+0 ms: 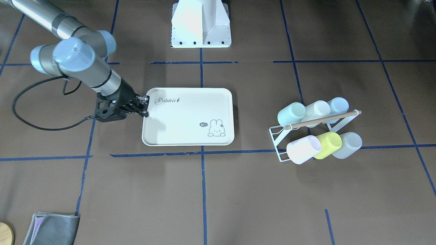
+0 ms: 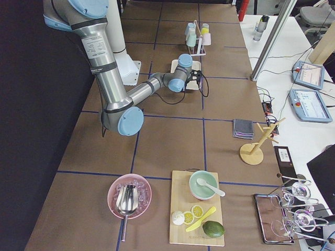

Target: Pick up and place green cup on tray

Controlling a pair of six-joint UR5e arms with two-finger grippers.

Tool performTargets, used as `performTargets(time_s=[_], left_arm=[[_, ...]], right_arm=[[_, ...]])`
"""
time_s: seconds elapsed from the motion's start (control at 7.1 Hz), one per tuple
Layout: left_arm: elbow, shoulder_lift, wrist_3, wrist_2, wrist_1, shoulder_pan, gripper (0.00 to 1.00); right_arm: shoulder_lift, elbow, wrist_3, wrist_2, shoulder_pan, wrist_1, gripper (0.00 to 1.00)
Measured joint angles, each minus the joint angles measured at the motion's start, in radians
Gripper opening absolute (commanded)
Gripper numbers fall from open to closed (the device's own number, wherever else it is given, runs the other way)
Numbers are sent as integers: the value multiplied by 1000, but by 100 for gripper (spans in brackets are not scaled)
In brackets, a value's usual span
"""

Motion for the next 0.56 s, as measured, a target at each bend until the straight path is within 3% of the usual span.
performTargets(time_s=[0.14, 0.28, 0.42, 0.56], left_arm=[[-1, 0, 0, 0, 1, 0, 100], [-1, 0, 0, -1, 1, 0, 100], [-1, 1, 0, -1, 1, 0, 100], [-2, 2, 0, -1, 1, 1, 100]], right_arm=[[2, 0, 10, -41, -42, 0, 0], [-1, 0, 14, -72, -70, 3, 17], [-4, 0, 15, -94, -88, 6, 99], [-4, 2, 15, -106, -97, 7, 100]])
